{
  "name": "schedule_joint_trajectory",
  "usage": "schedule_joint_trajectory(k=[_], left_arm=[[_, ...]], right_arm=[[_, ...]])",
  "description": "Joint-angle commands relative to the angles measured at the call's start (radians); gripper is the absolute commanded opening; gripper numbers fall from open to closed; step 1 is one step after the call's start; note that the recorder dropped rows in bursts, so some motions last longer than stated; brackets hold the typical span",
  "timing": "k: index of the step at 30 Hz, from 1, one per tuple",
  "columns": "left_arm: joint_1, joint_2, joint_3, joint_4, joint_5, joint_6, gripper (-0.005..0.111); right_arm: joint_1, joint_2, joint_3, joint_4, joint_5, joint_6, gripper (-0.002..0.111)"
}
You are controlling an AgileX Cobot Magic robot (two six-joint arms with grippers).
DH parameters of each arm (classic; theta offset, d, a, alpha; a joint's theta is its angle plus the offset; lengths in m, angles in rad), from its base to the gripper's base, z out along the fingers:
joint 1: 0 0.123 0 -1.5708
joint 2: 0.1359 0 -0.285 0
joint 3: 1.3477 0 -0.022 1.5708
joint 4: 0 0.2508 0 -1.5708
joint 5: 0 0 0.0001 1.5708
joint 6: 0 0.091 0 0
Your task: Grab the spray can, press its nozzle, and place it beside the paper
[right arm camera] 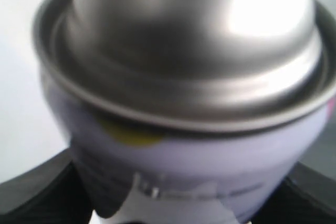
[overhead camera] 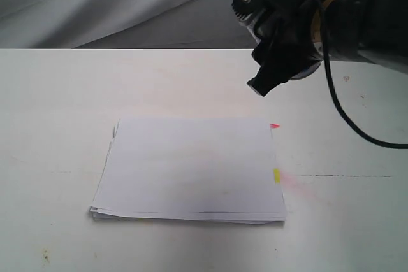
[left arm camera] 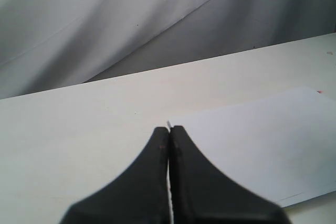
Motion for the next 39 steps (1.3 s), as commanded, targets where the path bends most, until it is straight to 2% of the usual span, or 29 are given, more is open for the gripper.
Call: schedule_joint_trajectory(k=[1, 10, 19, 27, 33, 39], left_arm=[[0.002, -0.003, 0.005, -0.001, -0.009, -0.001, 0.0], [0.002, -0.003, 0.005, -0.001, -0.009, -0.001, 0.0], [0.002, -0.003, 0.005, -0.001, -0.009, -0.001, 0.0], [0.002, -0.003, 0.005, -0.001, -0.009, -0.001, 0.0], [0.002, -0.003, 0.005, -0.001, -0.009, -0.001, 0.0], [0.002, -0.003, 0.005, -0.001, -0.009, -0.001, 0.0]], right_arm=[[0.05, -0.013, 0.013, -0.194, -0.016, 0.114, 0.0], [0.074, 0.088, 0.091, -0.327, 0.044, 0.187, 0.0], [0.074, 0.263, 0.093, -0.424, 0.069, 0.375, 0.0], [0.074, 0.265, 0.093, -0.373, 0.069, 0.343, 0.0], [0.074, 0.265, 0.093, -0.416, 0.069, 0.22, 0.0], [0.074, 0.265, 0.093, -0.449, 0.069, 0.209, 0.0]])
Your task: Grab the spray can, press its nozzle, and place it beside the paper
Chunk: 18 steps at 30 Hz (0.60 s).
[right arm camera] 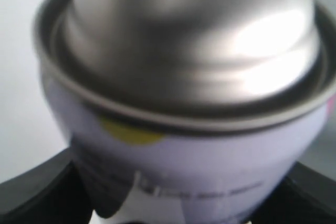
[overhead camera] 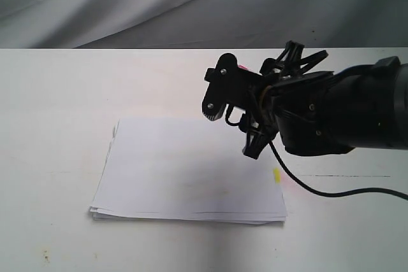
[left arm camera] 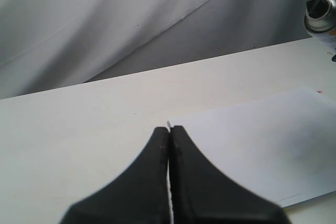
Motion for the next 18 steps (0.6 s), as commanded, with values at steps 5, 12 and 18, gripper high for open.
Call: schedule_joint_trajectory(k=[5, 12, 18], left_arm=[[0.002, -0.003, 0.005, -0.001, -0.009, -0.001, 0.0], [0.002, -0.003, 0.005, -0.001, -0.009, -0.001, 0.0], [0.002, -0.003, 0.005, -0.001, -0.016, -0.001, 0.0]], right_arm=[[0.002, -0.011, -0.004, -0.045, 0.007, -0.014, 0.0], [0.002, -0.011, -0.004, -0.045, 0.033, -0.028, 0.0], [0.002, -0.011, -0.004, -0.047, 0.068, -0.082, 0.0]])
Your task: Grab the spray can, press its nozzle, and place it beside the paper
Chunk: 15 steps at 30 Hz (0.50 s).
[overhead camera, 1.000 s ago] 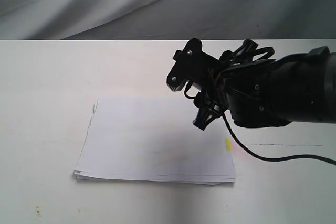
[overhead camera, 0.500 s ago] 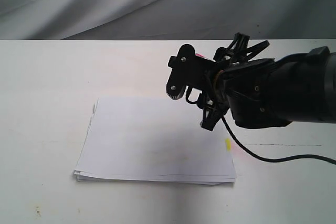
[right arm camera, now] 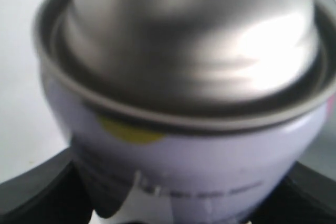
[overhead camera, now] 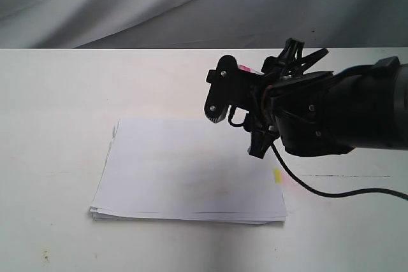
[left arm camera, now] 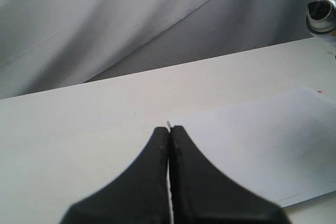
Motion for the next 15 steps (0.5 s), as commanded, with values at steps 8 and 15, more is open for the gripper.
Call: schedule_joint_trajectory(k=[8, 15], left_arm=[[0.002, -0.003, 0.005, -0.001, -0.04, -0.006, 0.0], [0.002, -0.003, 0.005, -0.166, -0.182, -0.107, 0.0]], right_arm=[[0.002, -0.011, -0.004, -0.043, 0.04, -0.038, 0.0], [0.002, -0.011, -0.004, -0.043, 0.04, -0.038, 0.0]])
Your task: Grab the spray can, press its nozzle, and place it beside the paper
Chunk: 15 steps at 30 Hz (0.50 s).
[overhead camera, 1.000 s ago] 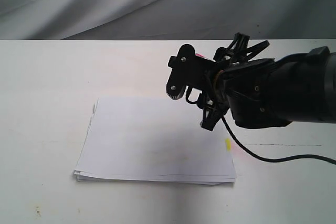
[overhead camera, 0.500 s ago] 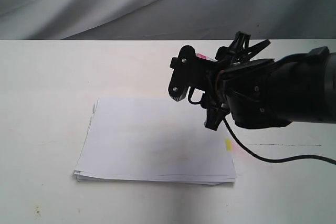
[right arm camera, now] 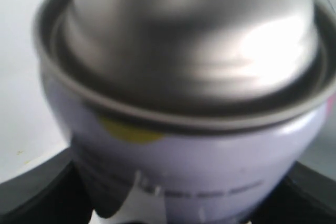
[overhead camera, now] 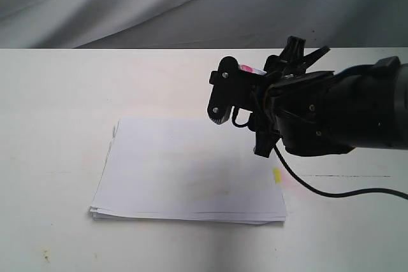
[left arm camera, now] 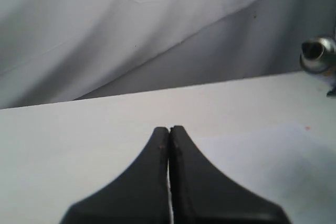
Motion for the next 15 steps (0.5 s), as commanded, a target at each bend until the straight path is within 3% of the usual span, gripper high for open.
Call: schedule_joint_trajectory(k=[1, 9, 15], left_arm=[[0.002, -0.003, 0.005, -0.11, -0.123, -0.086, 0.0], [0.002, -0.003, 0.005, -0.293, -0.174, -0.111, 0.0], [0.002, -0.003, 0.005, -0.329, -0.19, -0.113, 0.0]], right_arm=[[0.002, -0.011, -0.004, -0.038, 0.017, -0.003, 0.0], [0.002, -0.011, -0.004, -0.041, 0.017, -0.003, 0.0], [0.002, -0.011, -0.004, -0.041, 0.017, -0.003, 0.0]])
